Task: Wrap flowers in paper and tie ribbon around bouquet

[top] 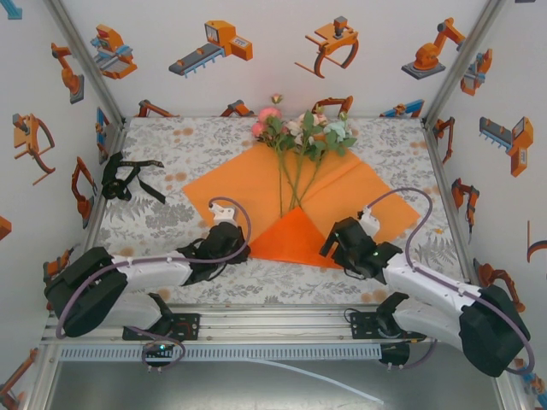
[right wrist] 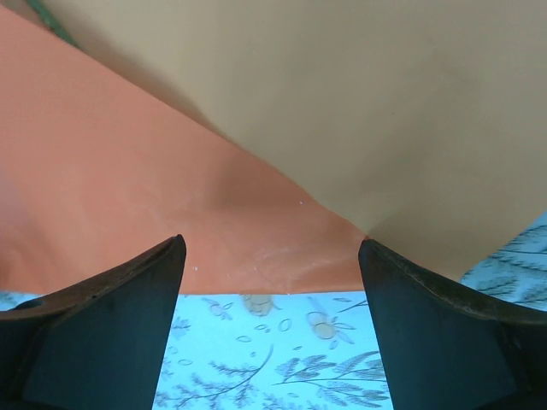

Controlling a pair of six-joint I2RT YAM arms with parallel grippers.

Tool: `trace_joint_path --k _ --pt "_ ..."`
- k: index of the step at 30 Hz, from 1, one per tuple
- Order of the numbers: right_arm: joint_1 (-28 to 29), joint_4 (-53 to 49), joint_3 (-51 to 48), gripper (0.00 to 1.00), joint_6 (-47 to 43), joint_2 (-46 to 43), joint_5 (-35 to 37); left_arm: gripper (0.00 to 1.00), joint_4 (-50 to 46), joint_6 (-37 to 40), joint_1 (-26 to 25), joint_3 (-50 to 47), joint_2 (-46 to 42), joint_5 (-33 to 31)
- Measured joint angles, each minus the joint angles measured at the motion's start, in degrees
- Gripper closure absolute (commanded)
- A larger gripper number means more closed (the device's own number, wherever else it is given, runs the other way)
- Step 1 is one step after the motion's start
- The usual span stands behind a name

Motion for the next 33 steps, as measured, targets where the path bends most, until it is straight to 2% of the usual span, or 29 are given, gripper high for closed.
trace_joint_path --k 4,7,12,15,19,22,28,33 --pt "-4.83 -3.32 1.49 0.22 -3.52 1.29 0.22 0.76 -1.81 -4.52 -3.13 -0.76 -1.81 2.10" --pt "-6.25 -5.84 2.54 0.20 -6.47 1.75 0.20 0.68 -4.33 -5.88 -3.96 -0.61 -3.21 2.14" --pt "-6.32 -10.47 7.15 0.20 -11.32 -0.48 -1.18 0.59 -13.35 -2.54 -4.00 2.47 -6.75 -0.04" --pt "-3.21 -11.45 9.99 0.20 -12.37 -3.21 -1.38 0.59 -17.86 1.84 -4.76 5.62 -9.70 -1.18" --pt "3.80 -13.44 12.24 0.28 -11.56 -4.96 -0.79 0.61 -20.81 6.01 -7.17 8.31 -14.34 -1.64" --pt "8.17 -13.86 12.31 0.30 -9.53 -4.42 -0.50 0.62 -21.62 7.72 -9.57 9.31 -15.50 -0.76" --pt "10.36 -9.55 10.58 0.30 -8.52 1.68 -0.87 0.62 -18.62 9.11 -12.37 11.23 -7.23 2.12" --pt "10.36 -6.78 9.53 0.29 -9.64 8.61 -0.02 0.62 -16.17 7.32 -12.57 10.93 0.24 -0.70"
